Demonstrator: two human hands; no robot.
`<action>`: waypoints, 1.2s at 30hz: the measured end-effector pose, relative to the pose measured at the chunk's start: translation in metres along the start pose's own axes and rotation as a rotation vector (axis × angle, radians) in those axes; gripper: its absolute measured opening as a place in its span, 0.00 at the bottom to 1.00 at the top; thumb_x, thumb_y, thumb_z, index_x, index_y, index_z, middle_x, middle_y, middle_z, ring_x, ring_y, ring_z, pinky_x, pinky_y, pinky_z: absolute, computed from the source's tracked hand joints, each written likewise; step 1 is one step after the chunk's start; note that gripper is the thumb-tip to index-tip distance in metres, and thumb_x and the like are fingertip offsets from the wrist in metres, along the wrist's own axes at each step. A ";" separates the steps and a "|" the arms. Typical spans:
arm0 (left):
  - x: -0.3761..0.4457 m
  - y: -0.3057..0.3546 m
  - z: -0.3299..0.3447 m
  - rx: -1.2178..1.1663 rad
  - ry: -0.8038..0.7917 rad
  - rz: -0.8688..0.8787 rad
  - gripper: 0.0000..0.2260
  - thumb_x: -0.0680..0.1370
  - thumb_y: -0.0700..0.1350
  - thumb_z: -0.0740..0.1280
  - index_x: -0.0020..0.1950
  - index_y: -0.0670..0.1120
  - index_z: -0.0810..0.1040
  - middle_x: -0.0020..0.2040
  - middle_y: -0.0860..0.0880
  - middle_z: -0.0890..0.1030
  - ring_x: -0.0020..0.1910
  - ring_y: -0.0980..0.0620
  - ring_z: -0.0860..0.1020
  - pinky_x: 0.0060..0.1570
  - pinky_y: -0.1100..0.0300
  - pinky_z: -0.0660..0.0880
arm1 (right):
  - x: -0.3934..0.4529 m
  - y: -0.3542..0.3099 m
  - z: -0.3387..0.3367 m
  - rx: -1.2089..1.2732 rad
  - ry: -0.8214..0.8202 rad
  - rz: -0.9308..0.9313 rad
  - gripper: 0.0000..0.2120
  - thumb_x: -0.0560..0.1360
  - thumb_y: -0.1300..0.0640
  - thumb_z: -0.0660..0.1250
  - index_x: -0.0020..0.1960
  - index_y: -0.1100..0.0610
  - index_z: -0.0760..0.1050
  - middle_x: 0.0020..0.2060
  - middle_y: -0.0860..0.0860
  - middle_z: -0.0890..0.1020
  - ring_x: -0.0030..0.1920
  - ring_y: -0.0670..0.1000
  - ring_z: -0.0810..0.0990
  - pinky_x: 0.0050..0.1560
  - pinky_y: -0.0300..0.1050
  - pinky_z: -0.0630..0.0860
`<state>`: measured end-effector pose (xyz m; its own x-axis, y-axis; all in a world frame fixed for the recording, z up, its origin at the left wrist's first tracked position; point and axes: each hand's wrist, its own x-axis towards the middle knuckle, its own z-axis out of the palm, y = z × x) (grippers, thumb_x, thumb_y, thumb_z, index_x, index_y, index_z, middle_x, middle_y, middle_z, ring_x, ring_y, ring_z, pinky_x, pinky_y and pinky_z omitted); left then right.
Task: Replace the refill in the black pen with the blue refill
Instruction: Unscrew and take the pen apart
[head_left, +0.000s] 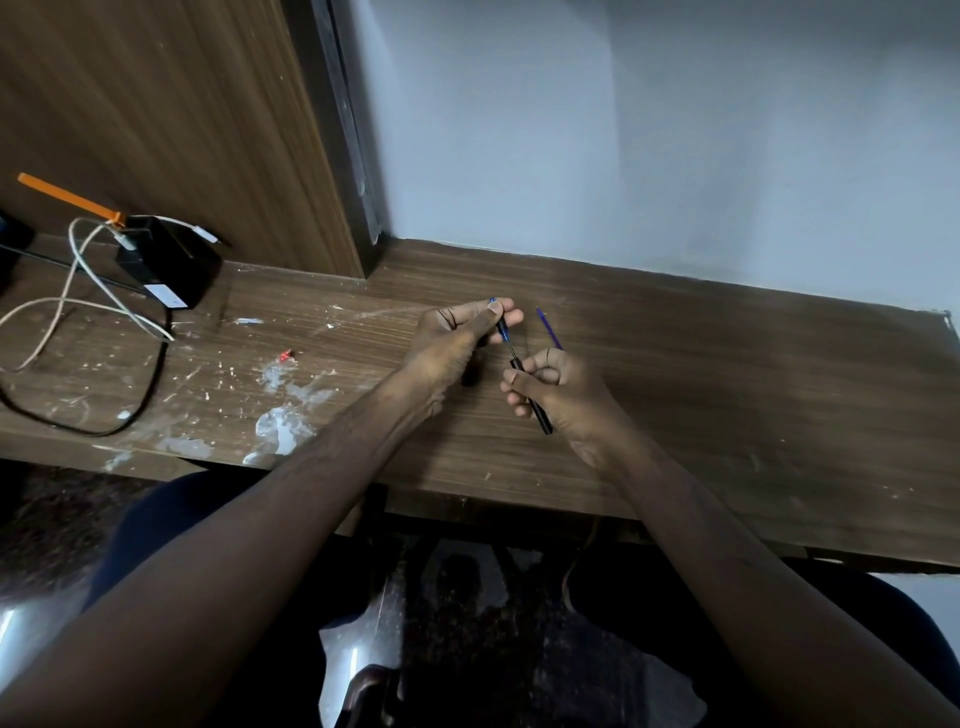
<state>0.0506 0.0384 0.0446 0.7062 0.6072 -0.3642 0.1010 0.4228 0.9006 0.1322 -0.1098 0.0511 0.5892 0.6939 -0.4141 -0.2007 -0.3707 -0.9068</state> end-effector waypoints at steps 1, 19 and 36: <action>0.001 0.001 -0.002 -0.005 0.031 0.002 0.07 0.83 0.46 0.70 0.54 0.49 0.89 0.50 0.53 0.91 0.39 0.64 0.82 0.34 0.73 0.75 | 0.000 0.001 -0.001 -0.058 -0.014 0.007 0.10 0.81 0.65 0.71 0.60 0.68 0.76 0.45 0.59 0.86 0.37 0.46 0.82 0.35 0.36 0.77; -0.004 -0.019 0.000 0.490 -0.056 -0.029 0.13 0.78 0.56 0.74 0.39 0.48 0.85 0.30 0.54 0.79 0.29 0.58 0.75 0.30 0.65 0.70 | 0.009 0.006 0.001 -0.178 0.112 0.124 0.11 0.84 0.55 0.61 0.48 0.53 0.81 0.34 0.49 0.85 0.27 0.44 0.73 0.23 0.35 0.66; 0.025 -0.014 -0.007 0.752 0.287 0.026 0.12 0.73 0.54 0.79 0.38 0.47 0.85 0.36 0.48 0.87 0.37 0.52 0.85 0.35 0.59 0.76 | 0.003 0.021 -0.022 -0.821 -0.034 0.051 0.16 0.84 0.51 0.66 0.49 0.62 0.85 0.38 0.52 0.89 0.26 0.36 0.78 0.32 0.27 0.69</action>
<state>0.0615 0.0526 0.0215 0.5174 0.8031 -0.2956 0.6041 -0.0981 0.7908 0.1467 -0.1288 0.0330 0.5678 0.6778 -0.4672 0.4180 -0.7263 -0.5457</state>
